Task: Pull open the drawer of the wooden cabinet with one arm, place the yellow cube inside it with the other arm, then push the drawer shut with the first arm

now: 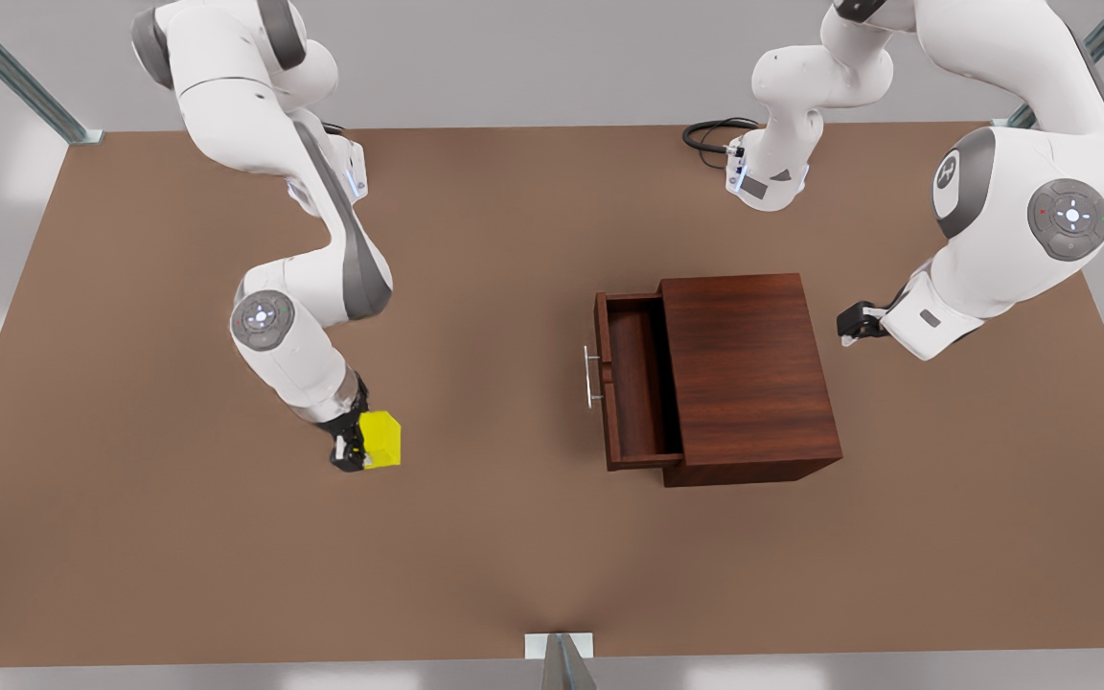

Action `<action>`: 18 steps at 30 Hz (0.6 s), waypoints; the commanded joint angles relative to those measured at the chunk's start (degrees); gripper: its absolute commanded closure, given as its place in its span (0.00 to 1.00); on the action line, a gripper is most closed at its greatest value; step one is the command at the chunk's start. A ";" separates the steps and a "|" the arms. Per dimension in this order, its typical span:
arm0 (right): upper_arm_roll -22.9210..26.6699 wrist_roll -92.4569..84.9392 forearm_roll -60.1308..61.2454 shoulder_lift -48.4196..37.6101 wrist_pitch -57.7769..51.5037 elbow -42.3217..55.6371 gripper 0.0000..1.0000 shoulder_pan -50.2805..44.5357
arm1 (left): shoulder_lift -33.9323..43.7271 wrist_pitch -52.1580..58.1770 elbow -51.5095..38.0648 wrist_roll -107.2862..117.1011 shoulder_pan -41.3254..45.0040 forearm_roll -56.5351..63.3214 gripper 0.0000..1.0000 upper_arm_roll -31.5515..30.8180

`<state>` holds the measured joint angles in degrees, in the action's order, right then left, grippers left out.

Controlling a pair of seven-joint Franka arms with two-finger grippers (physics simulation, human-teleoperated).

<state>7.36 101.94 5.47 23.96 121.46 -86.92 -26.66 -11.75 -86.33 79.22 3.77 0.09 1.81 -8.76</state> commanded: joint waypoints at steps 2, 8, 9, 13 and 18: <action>0.02 16.80 3.58 1.44 -8.87 4.74 0.49 -3.83 | 0.06 0.03 -0.03 -0.08 0.00 0.04 0.00 -0.03; -4.98 30.68 4.02 9.70 -15.29 19.15 0.49 -8.58 | 0.06 0.03 -0.03 -0.08 0.00 0.04 0.00 -0.03; -6.57 33.14 4.02 11.02 -15.29 21.18 0.49 -8.93 | 0.14 0.03 -0.03 -0.08 0.00 0.04 0.00 -0.03; -5.69 41.94 2.45 18.58 -15.29 29.53 0.49 -15.17 | 0.06 0.03 -0.03 -0.08 0.00 0.04 0.00 -0.03; -5.43 46.24 0.95 22.36 -17.05 34.72 0.49 -20.18 | 0.06 0.03 -0.03 -0.08 0.00 0.04 0.00 -0.03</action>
<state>1.93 125.62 6.53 46.17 107.03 -52.70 -46.37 -11.75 -86.33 79.22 3.72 0.09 1.81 -8.76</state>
